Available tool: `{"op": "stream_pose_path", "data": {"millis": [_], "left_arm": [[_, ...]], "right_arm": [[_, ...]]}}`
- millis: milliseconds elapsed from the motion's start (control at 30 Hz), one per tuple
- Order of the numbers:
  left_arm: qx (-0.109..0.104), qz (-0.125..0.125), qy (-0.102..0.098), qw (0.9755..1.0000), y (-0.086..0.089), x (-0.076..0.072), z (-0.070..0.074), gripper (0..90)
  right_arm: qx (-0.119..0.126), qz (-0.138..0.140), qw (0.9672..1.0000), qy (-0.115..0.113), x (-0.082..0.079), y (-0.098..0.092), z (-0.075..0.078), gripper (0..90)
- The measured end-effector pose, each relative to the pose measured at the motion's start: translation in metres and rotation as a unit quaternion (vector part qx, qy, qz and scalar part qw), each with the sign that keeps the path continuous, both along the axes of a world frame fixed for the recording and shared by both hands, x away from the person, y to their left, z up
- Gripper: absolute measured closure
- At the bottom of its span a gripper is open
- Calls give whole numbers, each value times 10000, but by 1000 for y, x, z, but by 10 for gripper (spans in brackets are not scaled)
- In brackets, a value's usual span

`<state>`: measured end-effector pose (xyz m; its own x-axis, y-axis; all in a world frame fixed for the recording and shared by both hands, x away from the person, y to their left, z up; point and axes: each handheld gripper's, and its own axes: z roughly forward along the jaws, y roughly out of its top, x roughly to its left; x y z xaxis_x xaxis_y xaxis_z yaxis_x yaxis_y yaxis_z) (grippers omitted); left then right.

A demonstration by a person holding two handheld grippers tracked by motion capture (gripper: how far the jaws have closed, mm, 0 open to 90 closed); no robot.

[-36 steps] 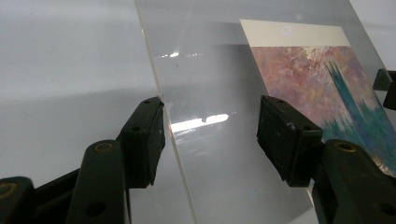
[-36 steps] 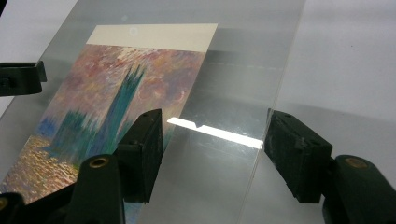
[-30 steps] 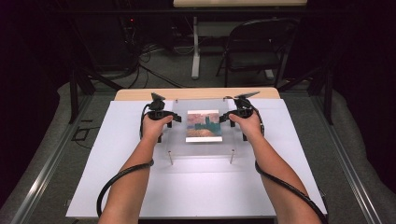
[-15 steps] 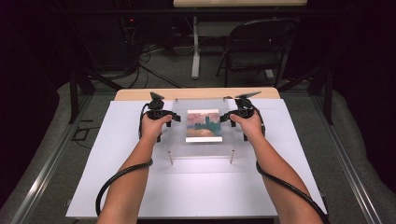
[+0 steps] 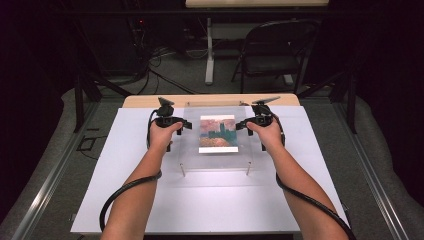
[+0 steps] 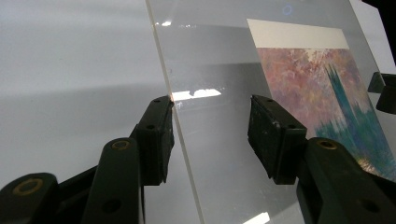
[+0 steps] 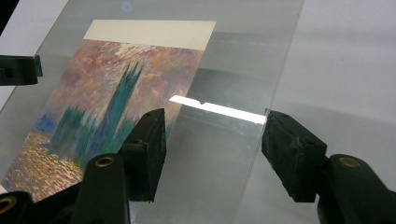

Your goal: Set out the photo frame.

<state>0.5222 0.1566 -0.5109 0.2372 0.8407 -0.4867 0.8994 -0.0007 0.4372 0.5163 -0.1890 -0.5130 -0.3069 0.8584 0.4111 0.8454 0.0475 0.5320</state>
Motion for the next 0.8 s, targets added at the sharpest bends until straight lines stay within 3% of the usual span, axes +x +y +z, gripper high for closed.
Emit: {"op": "stream_pose_path", "data": {"millis": [800], "left_arm": [[96, -141, -220, 9996, 1, -12, 25, 552]], "right_arm": [[-174, 161, 9993, -274, -14, -1, 23, 433]]}}
